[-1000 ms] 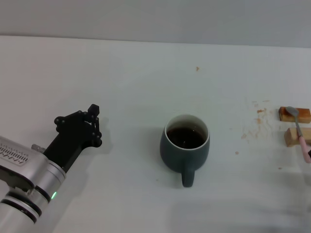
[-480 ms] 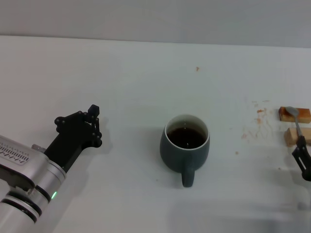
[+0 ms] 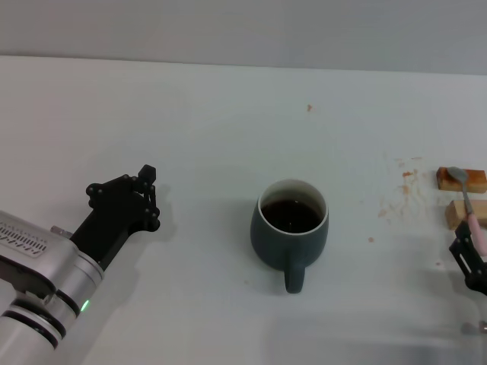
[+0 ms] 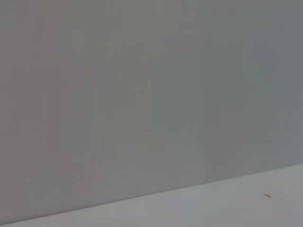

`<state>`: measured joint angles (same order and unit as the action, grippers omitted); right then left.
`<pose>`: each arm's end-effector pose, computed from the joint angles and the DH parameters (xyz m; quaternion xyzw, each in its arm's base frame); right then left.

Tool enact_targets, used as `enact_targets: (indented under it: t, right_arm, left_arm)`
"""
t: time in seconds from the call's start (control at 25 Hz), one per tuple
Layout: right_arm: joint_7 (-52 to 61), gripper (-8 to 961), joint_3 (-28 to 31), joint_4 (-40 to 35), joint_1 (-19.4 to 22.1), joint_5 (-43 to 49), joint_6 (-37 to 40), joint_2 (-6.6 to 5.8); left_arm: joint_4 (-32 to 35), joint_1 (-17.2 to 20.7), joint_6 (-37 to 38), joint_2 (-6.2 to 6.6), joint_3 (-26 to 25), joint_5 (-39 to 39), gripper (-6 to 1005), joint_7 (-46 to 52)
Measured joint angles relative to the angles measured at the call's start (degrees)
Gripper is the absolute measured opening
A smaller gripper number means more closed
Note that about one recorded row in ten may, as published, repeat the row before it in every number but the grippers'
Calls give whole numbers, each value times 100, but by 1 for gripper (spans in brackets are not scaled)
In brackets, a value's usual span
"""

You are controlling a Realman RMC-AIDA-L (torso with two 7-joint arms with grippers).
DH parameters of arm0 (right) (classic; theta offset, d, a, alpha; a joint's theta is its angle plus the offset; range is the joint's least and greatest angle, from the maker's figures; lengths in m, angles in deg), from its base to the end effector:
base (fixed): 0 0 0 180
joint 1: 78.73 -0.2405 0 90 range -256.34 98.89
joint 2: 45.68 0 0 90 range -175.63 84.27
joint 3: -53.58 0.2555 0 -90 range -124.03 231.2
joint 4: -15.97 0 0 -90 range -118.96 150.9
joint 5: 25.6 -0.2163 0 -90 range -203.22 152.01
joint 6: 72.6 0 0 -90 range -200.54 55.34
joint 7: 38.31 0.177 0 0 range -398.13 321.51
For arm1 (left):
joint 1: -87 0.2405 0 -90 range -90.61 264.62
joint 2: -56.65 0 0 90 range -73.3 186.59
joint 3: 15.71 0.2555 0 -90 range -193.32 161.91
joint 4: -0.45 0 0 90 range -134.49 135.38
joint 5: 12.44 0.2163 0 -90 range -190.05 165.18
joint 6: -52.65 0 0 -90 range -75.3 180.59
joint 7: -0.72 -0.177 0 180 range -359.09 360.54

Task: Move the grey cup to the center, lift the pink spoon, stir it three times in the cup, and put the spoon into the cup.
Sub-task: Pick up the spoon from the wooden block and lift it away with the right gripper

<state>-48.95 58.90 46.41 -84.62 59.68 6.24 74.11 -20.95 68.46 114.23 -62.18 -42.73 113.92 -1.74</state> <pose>0.3461 0.2196 -0.0825 -0.6376 0.3435 0.2582 0.6393 -0.2993 0.3119 -0.1041 -0.7982 -0.2001 -0.2568 0.5068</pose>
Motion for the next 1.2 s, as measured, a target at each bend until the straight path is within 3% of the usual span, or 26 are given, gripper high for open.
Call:
enact_targets:
  t: [1.2]
  right_arm:
    - [58, 827, 75, -16, -85, -82, -205, -14]
  left_arm:
    - [26, 18, -32, 2, 22, -10, -2, 2]
